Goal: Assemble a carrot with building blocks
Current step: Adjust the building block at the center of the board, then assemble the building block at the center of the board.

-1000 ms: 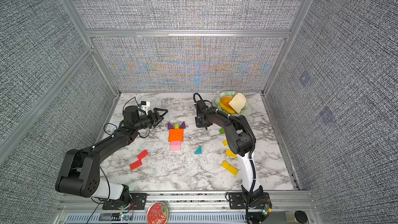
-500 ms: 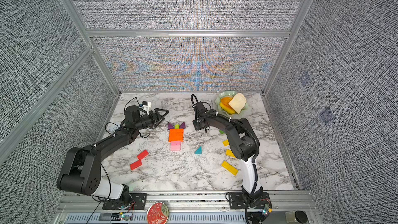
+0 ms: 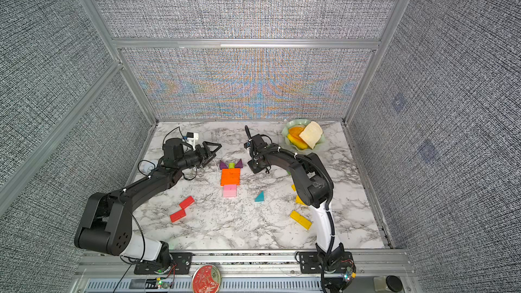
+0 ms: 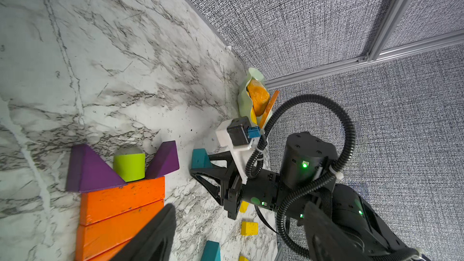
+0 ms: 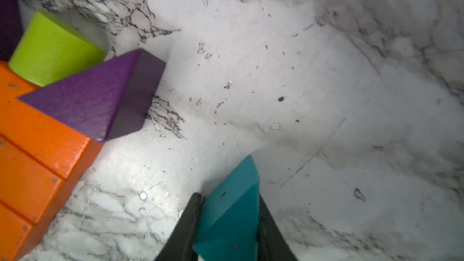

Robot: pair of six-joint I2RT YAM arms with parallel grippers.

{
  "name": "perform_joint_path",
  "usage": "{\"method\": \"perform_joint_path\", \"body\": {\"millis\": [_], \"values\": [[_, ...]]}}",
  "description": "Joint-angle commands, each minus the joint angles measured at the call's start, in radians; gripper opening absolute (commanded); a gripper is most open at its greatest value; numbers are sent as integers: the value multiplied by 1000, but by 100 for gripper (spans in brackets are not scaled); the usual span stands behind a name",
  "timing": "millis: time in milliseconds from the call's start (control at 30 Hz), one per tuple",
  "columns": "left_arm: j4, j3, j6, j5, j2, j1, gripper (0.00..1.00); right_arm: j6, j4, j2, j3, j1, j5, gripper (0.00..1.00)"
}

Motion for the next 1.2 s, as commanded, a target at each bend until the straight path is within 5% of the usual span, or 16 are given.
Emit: {"method": "perform_joint_path", "body": {"millis": [0, 67, 233, 533, 933, 1167], "values": [[52, 4, 0, 18, 0, -2, 81, -52, -49, 22, 22, -2, 9, 28], [61, 2, -3, 22, 1, -2, 81, -52, -60, 34, 33, -2, 2, 29], [69, 1, -7, 29, -2, -3, 81, -31, -25, 2, -4, 0, 13, 54], [72, 2, -7, 34, 16, -8, 81, -3, 19, -109, -69, 1, 25, 68], [72, 6, 1, 40, 19, -16, 81, 116, 109, -246, -230, -5, 115, 69], [75, 8, -4, 47, 29, -20, 81, 138, 98, -205, -228, -13, 118, 66]]}}
